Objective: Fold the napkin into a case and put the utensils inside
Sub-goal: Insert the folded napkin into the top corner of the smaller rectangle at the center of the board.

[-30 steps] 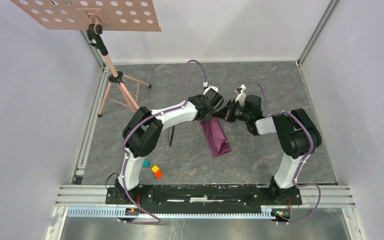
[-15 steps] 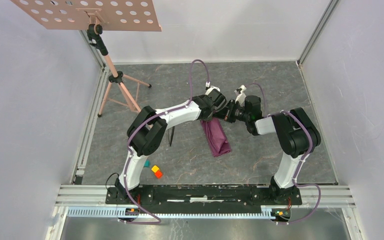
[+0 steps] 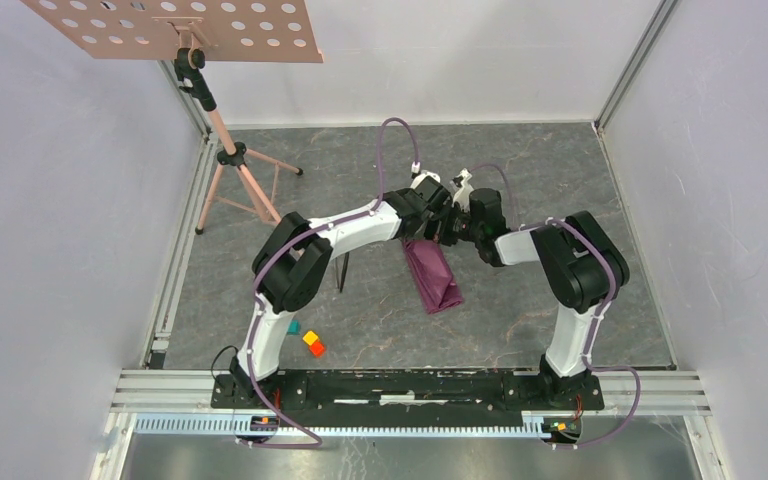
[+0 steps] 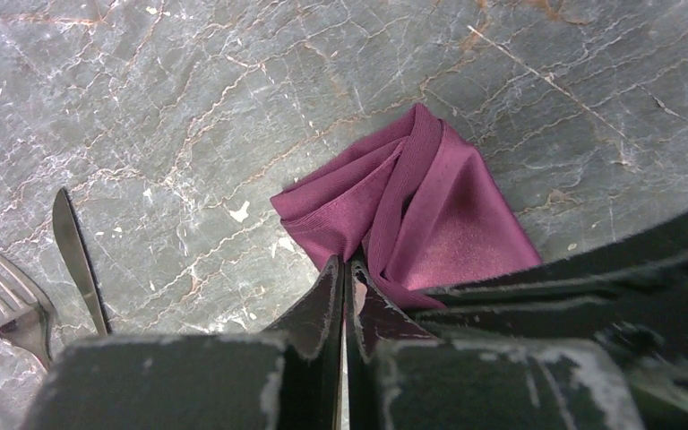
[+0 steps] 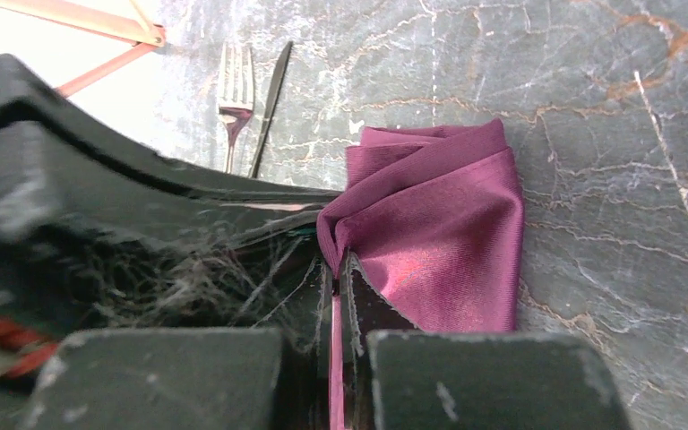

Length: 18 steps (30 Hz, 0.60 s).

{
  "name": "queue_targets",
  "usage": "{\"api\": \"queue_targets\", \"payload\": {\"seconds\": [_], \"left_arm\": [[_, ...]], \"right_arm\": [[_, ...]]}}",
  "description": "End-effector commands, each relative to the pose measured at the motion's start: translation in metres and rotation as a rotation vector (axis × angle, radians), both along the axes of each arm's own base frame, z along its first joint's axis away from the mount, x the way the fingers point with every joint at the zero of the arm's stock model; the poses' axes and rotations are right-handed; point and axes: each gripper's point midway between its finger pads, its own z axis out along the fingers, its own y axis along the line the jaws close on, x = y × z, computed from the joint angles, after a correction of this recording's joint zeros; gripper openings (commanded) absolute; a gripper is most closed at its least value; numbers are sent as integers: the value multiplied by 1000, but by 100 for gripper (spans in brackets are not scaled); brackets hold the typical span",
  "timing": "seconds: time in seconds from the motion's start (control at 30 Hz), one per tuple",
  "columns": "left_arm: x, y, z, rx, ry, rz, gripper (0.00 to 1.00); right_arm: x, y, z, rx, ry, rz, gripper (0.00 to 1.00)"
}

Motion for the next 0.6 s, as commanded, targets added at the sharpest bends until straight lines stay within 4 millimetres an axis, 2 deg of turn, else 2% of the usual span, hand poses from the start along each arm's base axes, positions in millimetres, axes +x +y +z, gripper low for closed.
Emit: {"api": "queue_targets", "payload": {"seconds": [0.0,0.13,0.37,0.5,0.57], "left_arm": [[7,-12,42,-106,-75,-18,2],[6,-13,44,-158,-69,-21,2],[3,-15,40,-205,-42,-30,2],[2,-16,39,-215,-37,-33,2],[1,-17,38,-220,-31,-37,2]], "right_arm": [[7,3,-9,-46,-6,-18,0],[7,2,-19,-55,12,-23,0],[17,7,-21,-41,5,-28,0],[21,22,-22,3,15,-21,0],[25,30,-14,51,-2,-14,0]]}}
